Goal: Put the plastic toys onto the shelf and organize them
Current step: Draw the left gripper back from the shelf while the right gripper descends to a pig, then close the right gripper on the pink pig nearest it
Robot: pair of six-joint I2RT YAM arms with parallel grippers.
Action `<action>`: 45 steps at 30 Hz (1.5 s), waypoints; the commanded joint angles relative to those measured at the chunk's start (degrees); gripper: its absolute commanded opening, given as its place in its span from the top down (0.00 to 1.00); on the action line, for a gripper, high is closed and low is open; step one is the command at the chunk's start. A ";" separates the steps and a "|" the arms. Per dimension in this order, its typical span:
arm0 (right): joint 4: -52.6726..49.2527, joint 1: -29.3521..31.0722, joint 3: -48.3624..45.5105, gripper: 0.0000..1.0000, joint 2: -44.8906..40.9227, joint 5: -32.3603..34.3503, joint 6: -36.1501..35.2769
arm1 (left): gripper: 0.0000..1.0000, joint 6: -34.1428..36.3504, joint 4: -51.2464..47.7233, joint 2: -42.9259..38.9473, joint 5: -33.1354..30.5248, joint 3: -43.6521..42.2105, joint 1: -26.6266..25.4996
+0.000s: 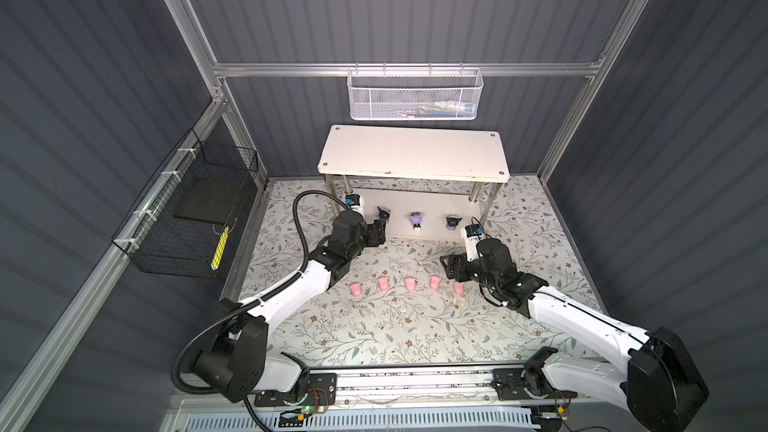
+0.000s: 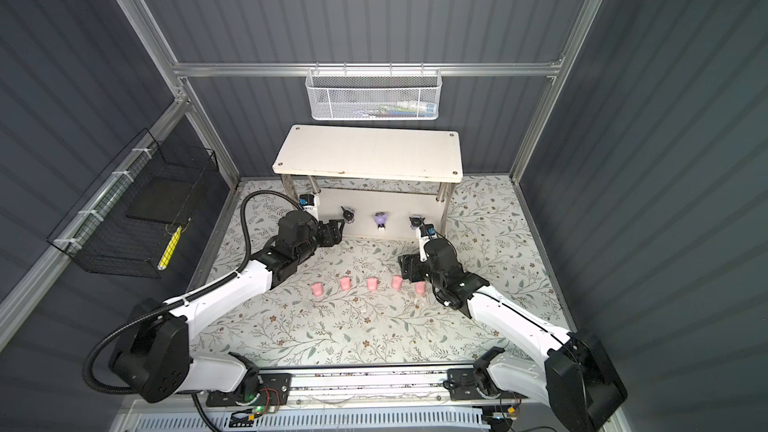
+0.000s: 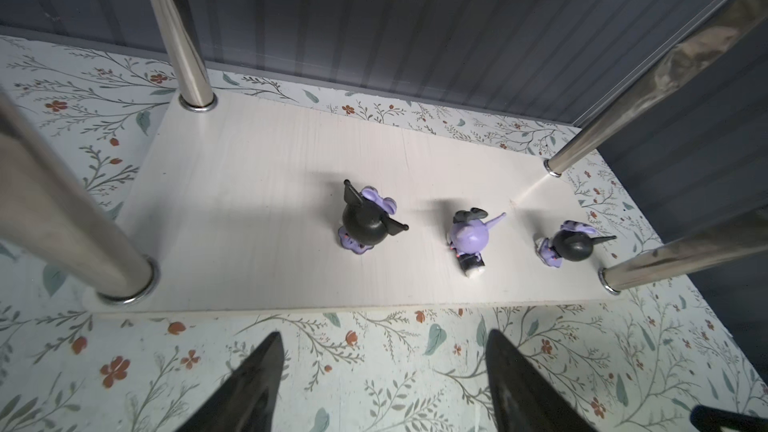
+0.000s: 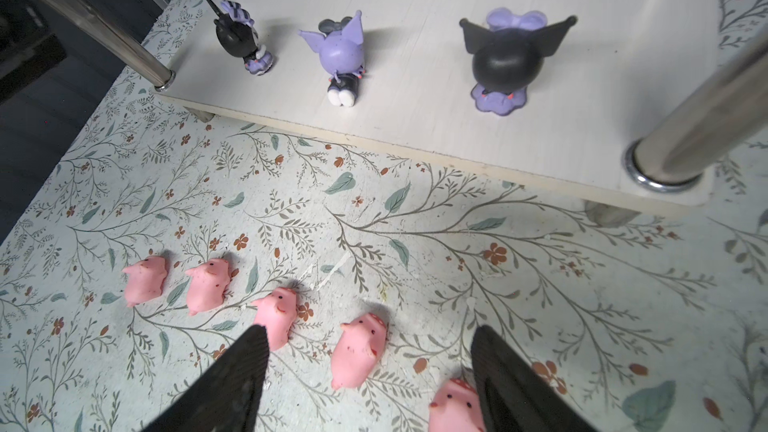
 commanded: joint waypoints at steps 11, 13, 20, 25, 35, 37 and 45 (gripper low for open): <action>-9.66 0.02 -2.23 0.21 -10.33 -0.57 2.45 | 0.23 -1.88 -8.66 -11.78 -7.72 -7.90 0.27; -12.30 -0.04 -2.57 0.21 -12.07 -0.87 3.19 | 0.23 -2.43 -8.28 -11.85 -8.01 -8.80 0.35; -22.06 0.13 -4.95 0.21 -17.21 -1.88 7.44 | 0.23 -3.70 -9.50 -14.92 -9.41 -10.35 0.35; -24.76 1.06 -7.24 0.23 -17.07 -1.60 10.79 | 0.23 -3.87 -10.06 -16.36 -9.78 -10.36 0.36; -19.62 5.22 -5.11 0.26 -4.43 3.85 11.96 | 0.23 -3.53 -9.17 -16.51 -8.39 -10.34 0.35; -18.96 5.22 -4.58 0.26 -2.22 4.69 11.58 | 0.24 -3.53 -8.97 -16.64 -8.34 -10.56 0.35; -16.25 5.23 -1.02 0.28 6.88 7.40 10.10 | 0.24 -3.44 -8.03 -16.11 -8.15 -11.48 0.36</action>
